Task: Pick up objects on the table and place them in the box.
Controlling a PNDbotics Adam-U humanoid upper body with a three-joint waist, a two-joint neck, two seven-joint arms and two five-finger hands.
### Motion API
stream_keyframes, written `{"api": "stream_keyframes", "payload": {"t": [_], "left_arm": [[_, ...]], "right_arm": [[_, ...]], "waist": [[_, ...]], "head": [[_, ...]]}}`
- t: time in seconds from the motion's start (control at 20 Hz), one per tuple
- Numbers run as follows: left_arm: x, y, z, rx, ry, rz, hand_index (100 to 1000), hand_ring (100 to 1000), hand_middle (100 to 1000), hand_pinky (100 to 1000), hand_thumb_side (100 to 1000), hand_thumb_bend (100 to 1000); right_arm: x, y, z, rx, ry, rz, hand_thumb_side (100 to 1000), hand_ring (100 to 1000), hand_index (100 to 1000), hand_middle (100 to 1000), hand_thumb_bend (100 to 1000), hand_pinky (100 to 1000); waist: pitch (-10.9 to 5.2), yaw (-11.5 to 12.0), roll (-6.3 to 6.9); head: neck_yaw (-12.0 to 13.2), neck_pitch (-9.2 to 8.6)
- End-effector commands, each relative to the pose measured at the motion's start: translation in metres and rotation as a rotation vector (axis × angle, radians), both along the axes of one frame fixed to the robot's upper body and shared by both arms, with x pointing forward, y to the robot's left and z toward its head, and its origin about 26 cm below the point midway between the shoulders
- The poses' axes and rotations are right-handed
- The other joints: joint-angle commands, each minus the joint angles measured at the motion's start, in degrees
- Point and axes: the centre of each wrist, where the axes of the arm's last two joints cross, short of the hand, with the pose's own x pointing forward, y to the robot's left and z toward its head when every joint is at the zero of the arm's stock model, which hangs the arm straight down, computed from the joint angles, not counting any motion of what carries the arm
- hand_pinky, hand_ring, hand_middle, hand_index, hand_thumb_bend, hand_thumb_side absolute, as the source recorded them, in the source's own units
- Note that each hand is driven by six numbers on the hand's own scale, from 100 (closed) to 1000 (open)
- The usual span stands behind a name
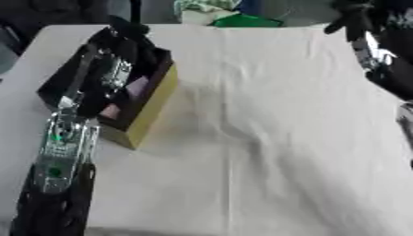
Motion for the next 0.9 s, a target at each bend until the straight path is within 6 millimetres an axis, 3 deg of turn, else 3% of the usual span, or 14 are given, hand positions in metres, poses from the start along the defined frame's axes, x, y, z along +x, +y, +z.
{"api": "stream_keyframes", "payload": {"t": [0.05, 0.45, 0.9], "left_arm": [[0.000, 0.009, 0.004, 0.024, -0.013, 0.024, 752, 536, 559, 622, 594, 100], [0.002, 0.017, -0.009, 0.025, 0.028, 0.051, 753, 543, 568, 620, 607, 100], [0.000, 0.019, -0.013, -0.012, 0.042, 0.066, 749, 536, 562, 619, 618, 100]], "right_arm": [[-0.011, -0.010, 0.005, 0.027, -0.036, -0.028, 528, 587, 989, 675, 100, 911], [-0.027, -0.028, -0.017, 0.070, 0.005, -0.116, 534, 575, 975, 652, 100, 915], [-0.032, -0.029, -0.030, 0.119, 0.032, -0.149, 532, 559, 935, 611, 100, 916]], "waist": [[-0.64, -0.23, 0.08], [-0.29, -1.20, 0.44], [-0.05, -1.83, 0.66]], "head": [[1.06, 0.03], [2.34, -0.03], [1.93, -0.13]]}}
